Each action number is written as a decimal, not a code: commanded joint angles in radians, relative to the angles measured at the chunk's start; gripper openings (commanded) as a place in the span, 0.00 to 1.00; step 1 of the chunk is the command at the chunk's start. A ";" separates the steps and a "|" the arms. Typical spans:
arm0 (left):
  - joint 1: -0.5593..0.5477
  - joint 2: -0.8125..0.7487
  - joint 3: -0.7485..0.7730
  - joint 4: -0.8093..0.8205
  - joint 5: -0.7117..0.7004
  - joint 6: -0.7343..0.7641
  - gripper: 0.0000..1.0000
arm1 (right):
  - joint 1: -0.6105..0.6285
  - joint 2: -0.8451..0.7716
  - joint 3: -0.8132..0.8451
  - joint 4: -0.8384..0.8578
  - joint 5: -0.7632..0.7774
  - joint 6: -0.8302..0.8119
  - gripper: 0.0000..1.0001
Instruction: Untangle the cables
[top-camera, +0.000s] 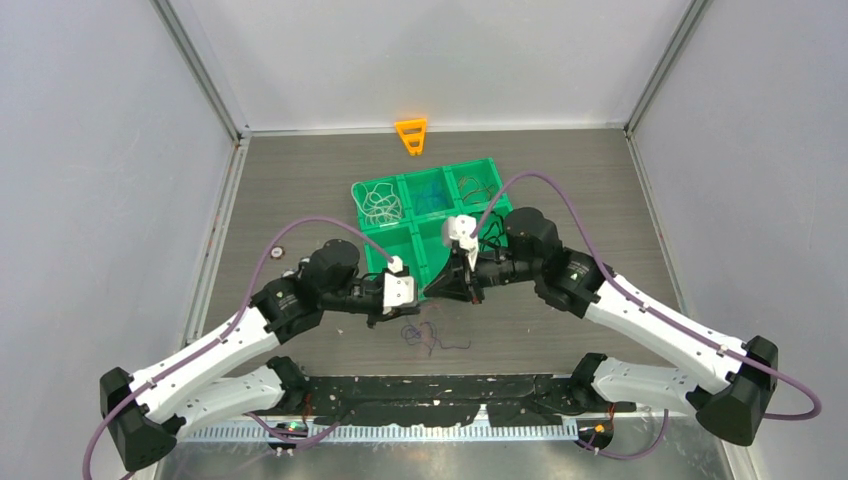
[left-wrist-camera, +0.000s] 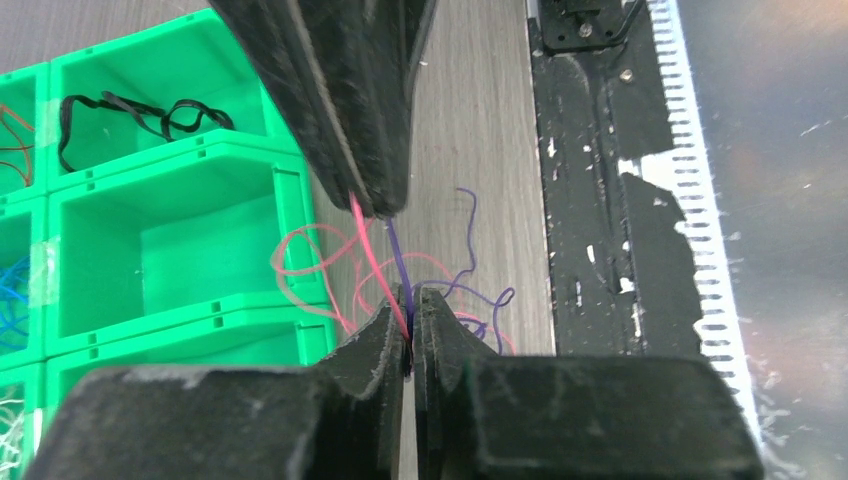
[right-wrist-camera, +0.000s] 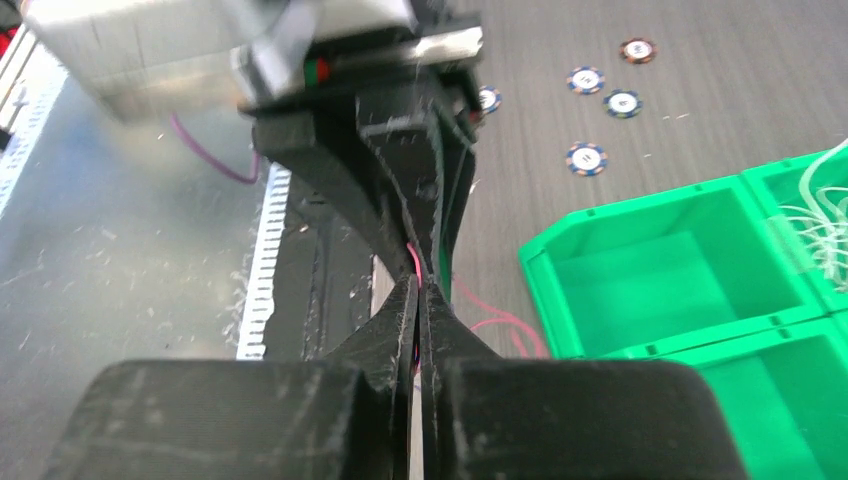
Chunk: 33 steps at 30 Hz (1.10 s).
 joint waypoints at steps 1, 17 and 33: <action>0.004 -0.004 -0.071 -0.040 -0.066 0.066 0.16 | -0.004 -0.071 0.152 0.060 0.098 0.037 0.05; 0.026 -0.190 -0.293 -0.113 -0.165 0.229 0.33 | -0.008 -0.094 0.480 0.075 0.298 -0.009 0.05; 0.026 -0.151 -0.108 0.179 -0.091 -0.296 1.00 | -0.019 -0.051 0.560 0.091 0.344 -0.017 0.06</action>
